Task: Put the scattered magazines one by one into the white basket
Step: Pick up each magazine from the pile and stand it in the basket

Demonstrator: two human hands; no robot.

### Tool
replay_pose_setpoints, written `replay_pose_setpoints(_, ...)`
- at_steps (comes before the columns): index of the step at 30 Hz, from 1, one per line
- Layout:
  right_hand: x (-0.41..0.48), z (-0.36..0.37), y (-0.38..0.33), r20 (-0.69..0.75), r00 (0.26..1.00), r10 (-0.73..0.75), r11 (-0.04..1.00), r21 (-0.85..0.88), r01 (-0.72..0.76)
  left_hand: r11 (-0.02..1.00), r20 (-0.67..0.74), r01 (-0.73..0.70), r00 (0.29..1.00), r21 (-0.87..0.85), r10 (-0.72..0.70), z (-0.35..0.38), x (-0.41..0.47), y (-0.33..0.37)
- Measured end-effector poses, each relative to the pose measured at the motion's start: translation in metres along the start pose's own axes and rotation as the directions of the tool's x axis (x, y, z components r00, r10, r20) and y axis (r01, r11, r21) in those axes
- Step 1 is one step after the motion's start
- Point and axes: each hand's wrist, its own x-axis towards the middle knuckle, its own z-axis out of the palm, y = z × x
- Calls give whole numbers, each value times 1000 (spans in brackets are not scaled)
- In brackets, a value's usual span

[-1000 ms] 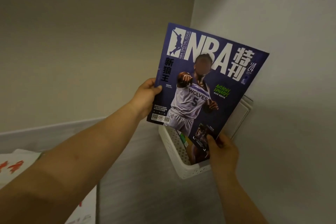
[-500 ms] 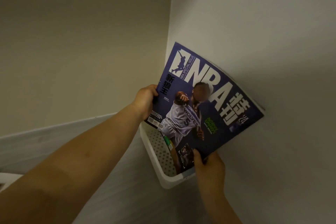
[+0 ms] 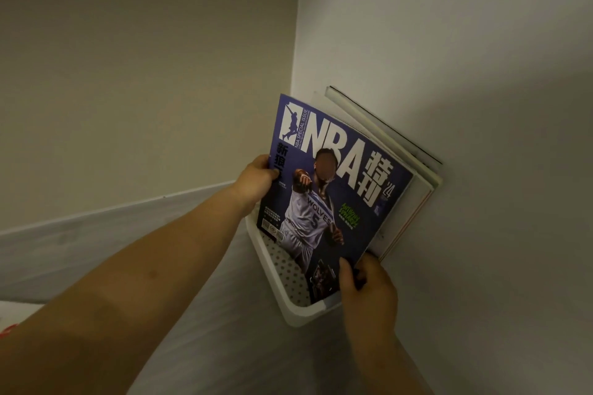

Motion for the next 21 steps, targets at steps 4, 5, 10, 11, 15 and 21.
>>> replay_pose_setpoints(4,-2,-3,0,-120,987,107,982,166,-87,999,39,-52,998,2,51,6,-2,2)
replay_pose_setpoints(5,-2,-3,-1,-139,985,106,981,179,-80,998,49,-64,997,-1,64,9,-3,4)
replay_pose_setpoints(10,0,-2,5,-254,955,153,973,205,-102,998,56,-46,997,-39,48,22,1,11)
replay_pose_setpoints(11,1,-2,7,-258,952,167,969,220,-111,999,60,-34,998,-37,36,24,3,13)
replay_pose_setpoints(15,6,-3,7,-258,953,160,958,273,-87,999,68,7,998,-37,-5,30,8,18)
replay_pose_setpoints(21,15,-6,3,-225,971,80,974,225,-29,991,34,46,999,-123,-43,30,14,19)
